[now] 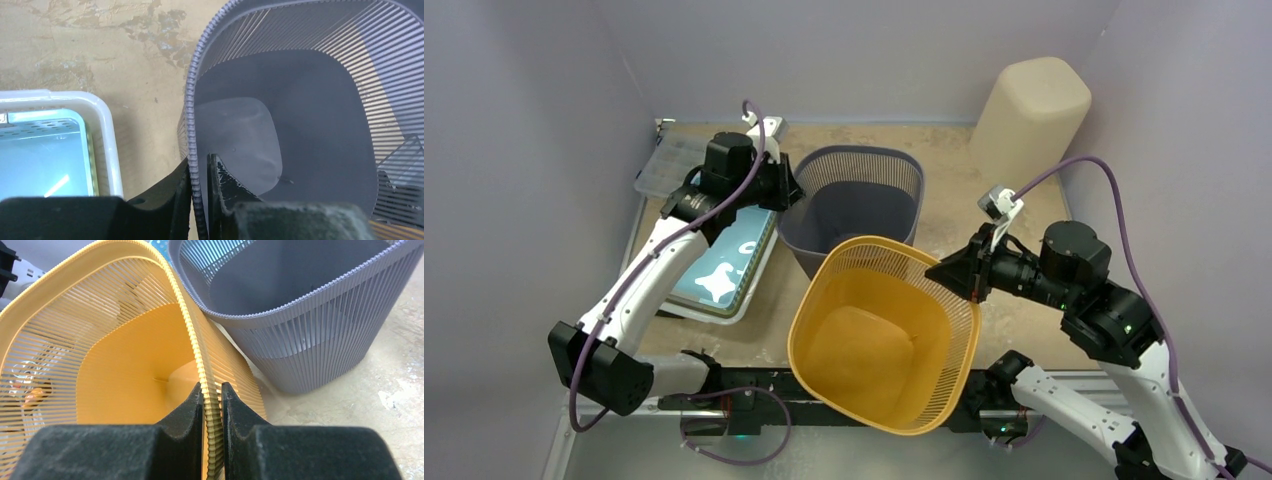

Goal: Turn the large container upside down
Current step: Move the container to the center of the board.

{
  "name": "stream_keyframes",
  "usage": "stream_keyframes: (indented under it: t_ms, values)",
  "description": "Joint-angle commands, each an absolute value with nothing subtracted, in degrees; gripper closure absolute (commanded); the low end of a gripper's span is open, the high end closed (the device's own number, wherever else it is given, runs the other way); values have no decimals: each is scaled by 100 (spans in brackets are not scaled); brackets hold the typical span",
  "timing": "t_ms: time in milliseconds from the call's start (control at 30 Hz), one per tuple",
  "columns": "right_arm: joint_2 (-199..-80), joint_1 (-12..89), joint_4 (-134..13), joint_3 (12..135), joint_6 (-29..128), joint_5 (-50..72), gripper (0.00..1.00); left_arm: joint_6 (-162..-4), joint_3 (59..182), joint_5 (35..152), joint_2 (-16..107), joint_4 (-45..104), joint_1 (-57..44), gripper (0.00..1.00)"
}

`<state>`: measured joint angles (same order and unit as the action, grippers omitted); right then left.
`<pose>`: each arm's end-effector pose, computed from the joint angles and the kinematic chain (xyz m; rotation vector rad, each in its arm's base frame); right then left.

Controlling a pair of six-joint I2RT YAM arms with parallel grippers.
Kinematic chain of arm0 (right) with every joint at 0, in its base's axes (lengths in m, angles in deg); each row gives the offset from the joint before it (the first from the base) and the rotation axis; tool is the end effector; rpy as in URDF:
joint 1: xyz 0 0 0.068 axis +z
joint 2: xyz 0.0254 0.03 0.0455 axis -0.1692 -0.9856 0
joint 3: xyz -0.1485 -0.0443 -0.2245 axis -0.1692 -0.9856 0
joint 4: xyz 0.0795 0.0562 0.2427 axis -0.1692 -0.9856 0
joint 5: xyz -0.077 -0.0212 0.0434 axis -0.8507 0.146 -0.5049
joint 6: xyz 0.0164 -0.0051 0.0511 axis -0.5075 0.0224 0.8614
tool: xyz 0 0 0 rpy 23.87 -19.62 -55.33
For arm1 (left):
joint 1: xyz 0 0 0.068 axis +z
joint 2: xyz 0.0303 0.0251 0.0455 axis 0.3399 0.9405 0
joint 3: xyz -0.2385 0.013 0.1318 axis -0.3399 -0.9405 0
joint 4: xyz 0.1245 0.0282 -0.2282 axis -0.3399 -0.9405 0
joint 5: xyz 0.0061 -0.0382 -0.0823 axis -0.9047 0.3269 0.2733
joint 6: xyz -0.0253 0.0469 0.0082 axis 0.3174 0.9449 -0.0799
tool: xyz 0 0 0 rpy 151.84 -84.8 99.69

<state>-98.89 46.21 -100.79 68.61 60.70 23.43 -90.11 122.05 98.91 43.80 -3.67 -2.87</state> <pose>0.0789 0.0733 0.4402 -0.5518 1.7724 0.9842 0.2590 -0.1176 0.3693 0.2268 2.1629 -0.6733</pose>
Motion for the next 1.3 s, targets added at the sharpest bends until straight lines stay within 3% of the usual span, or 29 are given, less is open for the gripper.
stream_keyframes:
  t_ms: [0, 100, 600, 1000, 1267]
  values:
    - [-9884, 4613, -9415, 7055, 6341, 2221, 100, -9025, 12297, 9603, 4463, -466, -465, 91]
    - [-9904, 4613, -9481, 7092, 6368, 2032, 100, -9249, 12441, 9192, 4582, -403, -469, 100]
    - [-10416, 4617, -10305, 7385, 7019, 37, 100, -9711, 14729, 6973, 6405, -916, -373, 100]
    - [-10523, 4611, -10781, 7462, 8520, -1850, 100, -9735, 15101, 6722, 6842, -910, 135, 100]
    - [-10284, 4613, -10370, 6954, 9455, -2218, 100, -9806, 15374, 6841, 7075, -968, 278, 83]
